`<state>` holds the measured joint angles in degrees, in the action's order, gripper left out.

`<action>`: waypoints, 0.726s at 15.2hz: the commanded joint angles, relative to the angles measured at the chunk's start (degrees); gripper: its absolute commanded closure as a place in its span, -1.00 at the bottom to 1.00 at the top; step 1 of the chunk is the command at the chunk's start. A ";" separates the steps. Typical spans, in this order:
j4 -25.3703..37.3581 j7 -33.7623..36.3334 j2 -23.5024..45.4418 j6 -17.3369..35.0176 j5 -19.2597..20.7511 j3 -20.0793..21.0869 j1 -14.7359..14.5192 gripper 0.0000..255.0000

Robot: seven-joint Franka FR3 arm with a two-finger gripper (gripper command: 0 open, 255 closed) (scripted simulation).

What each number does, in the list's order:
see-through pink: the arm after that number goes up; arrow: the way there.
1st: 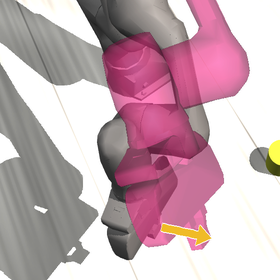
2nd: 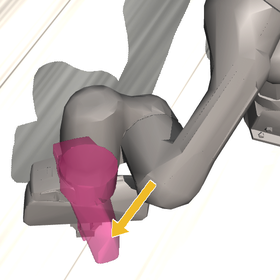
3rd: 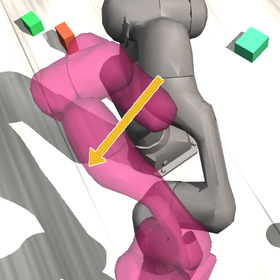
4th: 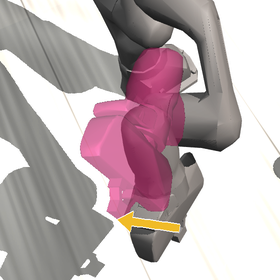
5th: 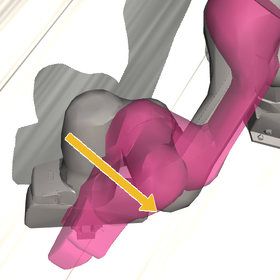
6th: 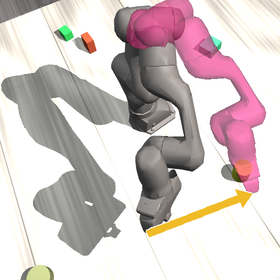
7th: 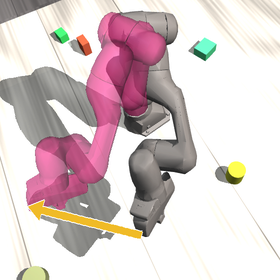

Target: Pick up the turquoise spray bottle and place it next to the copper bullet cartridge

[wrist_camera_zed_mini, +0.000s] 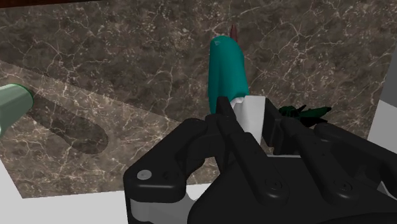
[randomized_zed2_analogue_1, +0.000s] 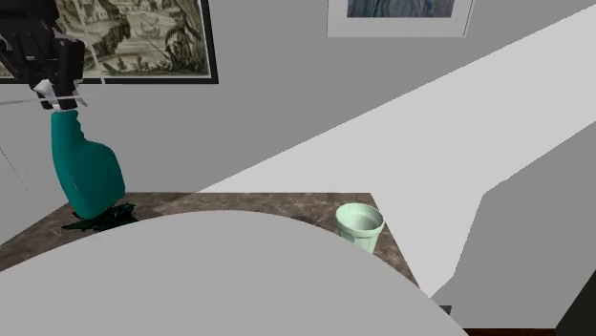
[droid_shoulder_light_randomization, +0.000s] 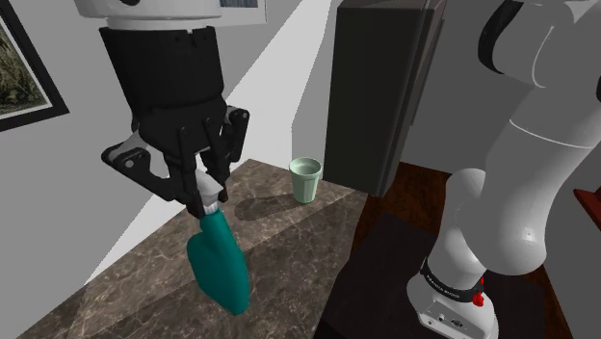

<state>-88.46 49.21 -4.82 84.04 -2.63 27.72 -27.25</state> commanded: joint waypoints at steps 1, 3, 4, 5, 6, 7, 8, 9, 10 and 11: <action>-2.63 -0.31 -0.92 1.84 -0.40 -0.17 0.07 1.00; -4.83 -0.54 -1.52 3.50 -0.67 -0.27 0.09 1.00; -5.90 -0.65 -1.80 4.31 -0.79 -0.31 0.10 1.00; -6.94 -0.74 -2.06 5.13 -0.90 -0.35 0.10 1.00; -7.97 -0.84 -2.29 5.94 -1.00 -0.38 0.10 1.00; -8.98 -0.92 -2.52 6.74 -1.10 -0.40 0.10 1.00; -9.96 -1.00 -2.72 7.54 -1.20 -0.42 0.09 1.00; -10.93 -1.08 -2.91 8.34 -1.28 -0.44 0.08 1.00; -11.88 -1.15 -3.09 9.13 -1.36 -0.45 0.07 1.00; -12.81 -1.21 -3.24 9.92 -1.44 -0.46 0.06 1.00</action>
<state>-100.23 48.15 -7.73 93.18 -3.92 27.33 -27.20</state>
